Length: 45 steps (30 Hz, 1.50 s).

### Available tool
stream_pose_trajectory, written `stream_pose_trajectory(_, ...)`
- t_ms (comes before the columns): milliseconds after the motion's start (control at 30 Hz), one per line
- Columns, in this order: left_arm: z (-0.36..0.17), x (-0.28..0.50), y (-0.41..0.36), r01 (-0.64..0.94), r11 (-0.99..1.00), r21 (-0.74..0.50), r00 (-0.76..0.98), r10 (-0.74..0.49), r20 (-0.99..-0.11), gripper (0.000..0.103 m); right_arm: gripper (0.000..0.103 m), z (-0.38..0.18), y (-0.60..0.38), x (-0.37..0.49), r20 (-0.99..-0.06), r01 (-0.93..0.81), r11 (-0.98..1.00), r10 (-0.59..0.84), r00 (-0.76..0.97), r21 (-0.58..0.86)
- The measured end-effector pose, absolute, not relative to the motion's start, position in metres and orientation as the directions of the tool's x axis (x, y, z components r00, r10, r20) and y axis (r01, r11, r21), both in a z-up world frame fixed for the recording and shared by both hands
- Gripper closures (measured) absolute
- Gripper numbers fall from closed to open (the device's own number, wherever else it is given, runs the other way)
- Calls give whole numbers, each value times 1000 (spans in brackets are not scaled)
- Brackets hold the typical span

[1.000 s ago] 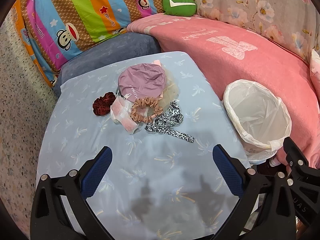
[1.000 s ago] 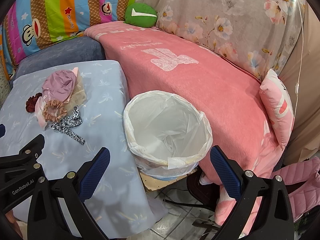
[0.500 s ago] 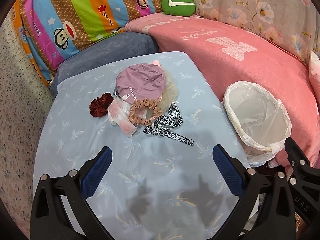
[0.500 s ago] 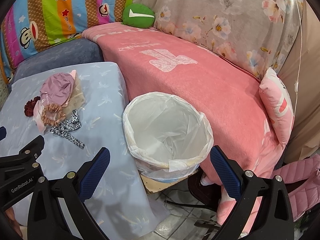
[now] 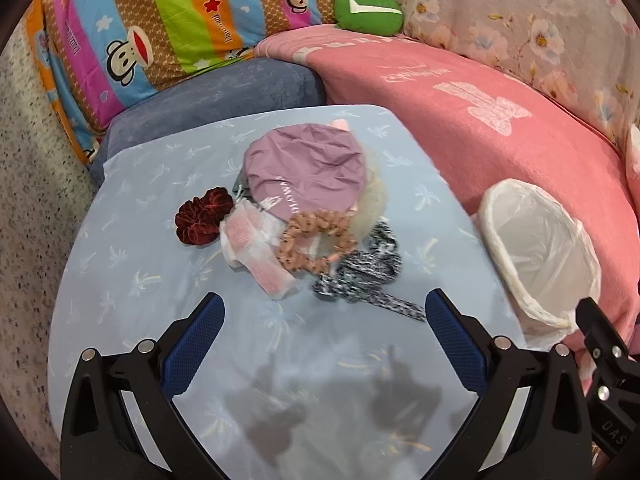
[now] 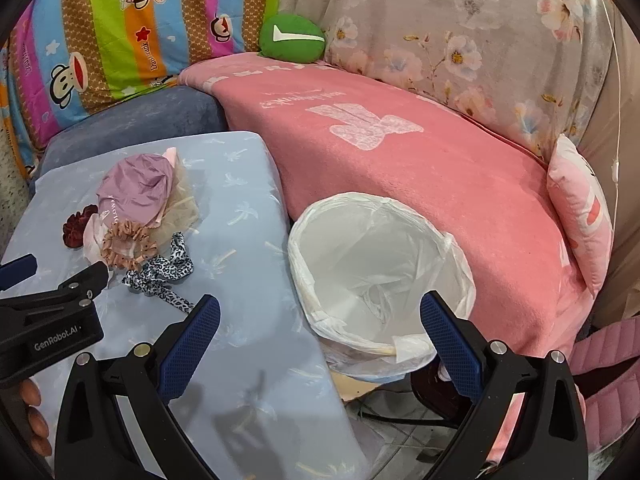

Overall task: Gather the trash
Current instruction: 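Grasp the pink-and-white packet with the left gripper while the right gripper grasps the tan scrunchie, then lift the packet and tan scrunchie and carry both over the white bin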

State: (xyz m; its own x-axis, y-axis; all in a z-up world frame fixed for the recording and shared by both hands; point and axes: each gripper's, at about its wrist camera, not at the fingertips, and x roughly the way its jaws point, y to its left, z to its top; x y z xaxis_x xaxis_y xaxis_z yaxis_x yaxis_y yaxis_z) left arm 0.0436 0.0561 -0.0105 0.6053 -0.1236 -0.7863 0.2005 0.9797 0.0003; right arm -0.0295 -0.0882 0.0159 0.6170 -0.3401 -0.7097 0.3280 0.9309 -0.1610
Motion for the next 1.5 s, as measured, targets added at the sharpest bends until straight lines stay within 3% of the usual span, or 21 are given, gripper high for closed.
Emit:
stream_pose_trajectory(400, -49, 95, 127, 38, 998, -48, 559, -61, -827, 7, 6, -25, -48, 16, -739, 244, 965, -230, 634, -91)
stream_pose_trajectory(600, -58, 109, 143, 45, 991, -125, 556, -128, -821, 7, 6, -43, -34, 38, -760, 219, 974, -182, 624, -54)
stream_pose_trajectory(700, -61, 116, 144, 65, 985, -161, 546, -170, -821, 11, 6, -49, -31, 47, -770, 220, 975, -164, 616, -32)
stream_pose_trajectory(867, -70, 130, 145, 69, 974, -216, 506, -221, -834, 28, 7, -51, -25, 62, -774, 216, 976, -141, 617, -5)
stream_pose_trajectory(1067, -68, 136, 139, 100, 956, -275, 491, -288, -822, 38, 19, -55, -15, 85, -783, 184, 983, -96, 615, 24)
stream_pose_trajectory(1133, -69, 137, 137, 113, 956, -272, 481, -292, -827, 52, 27, -58, -8, 93, -789, 162, 986, -73, 610, 34)
stream_pose_trajectory(1267, -73, 144, 139, 119, 950, -288, 456, -310, -834, 71, 35, -69, 4, 108, -803, 120, 992, -35, 595, 45)
stream_pose_trajectory(1400, -71, 142, 144, 132, 945, -298, 457, -325, -828, 87, 54, -81, 15, 122, -820, 92, 995, -11, 572, 50)
stream_pose_trajectory(1500, -67, 142, 146, 142, 945, -296, 464, -328, -823, 89, 70, -87, 19, 129, -828, 77, 995, 10, 560, 64)
